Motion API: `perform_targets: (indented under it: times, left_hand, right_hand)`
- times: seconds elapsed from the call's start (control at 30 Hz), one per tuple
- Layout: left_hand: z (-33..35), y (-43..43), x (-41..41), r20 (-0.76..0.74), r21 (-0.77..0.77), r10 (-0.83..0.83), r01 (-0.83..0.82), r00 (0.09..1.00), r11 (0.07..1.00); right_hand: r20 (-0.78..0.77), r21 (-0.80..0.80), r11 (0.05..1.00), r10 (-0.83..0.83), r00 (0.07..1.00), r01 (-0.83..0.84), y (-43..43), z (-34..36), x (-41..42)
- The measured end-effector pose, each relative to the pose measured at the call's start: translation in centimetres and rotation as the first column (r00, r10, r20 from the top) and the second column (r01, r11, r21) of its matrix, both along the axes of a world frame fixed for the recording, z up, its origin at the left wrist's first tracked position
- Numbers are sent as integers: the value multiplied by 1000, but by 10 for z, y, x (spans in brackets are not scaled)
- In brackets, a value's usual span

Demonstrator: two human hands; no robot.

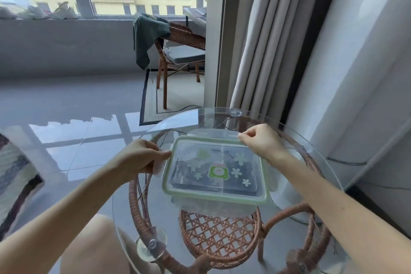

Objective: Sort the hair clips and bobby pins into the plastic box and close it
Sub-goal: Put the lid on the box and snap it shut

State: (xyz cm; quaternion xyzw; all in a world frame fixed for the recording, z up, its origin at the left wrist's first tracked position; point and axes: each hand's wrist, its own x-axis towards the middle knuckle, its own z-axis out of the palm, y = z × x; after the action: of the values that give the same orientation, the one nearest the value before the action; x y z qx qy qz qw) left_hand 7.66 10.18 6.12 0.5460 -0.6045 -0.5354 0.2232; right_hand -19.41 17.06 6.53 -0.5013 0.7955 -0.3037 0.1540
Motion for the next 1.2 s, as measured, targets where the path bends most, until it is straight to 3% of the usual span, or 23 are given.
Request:
perform_targets:
  times: [0.1,0.37,0.6,0.93,1.2]
  left_hand:
    - [-7,-4,1,-13,16,21,-21,1000,1000]
    - [-14,-8,-4,-86,115,68,-58,994,992]
    - [-14,-12,-2,-97,110,95,-84,991,990]
    - [-12,-9,-10,-89,130,60,-48,994,990]
    - [-12,-11,-7,-86,125,58,-47,995,991]
  right_hand:
    - [-57,7,1000,6,998,-5,-4,-3,0]
    - [256,-15,999,53,965,-51,-19,1,-5]
    - [216,30,998,52,975,-60,-28,-1,-4]
    - [290,-16,998,63,955,-61,-18,-12,-14]
    - [223,-13,999,53,973,-52,-22,-15,-8]
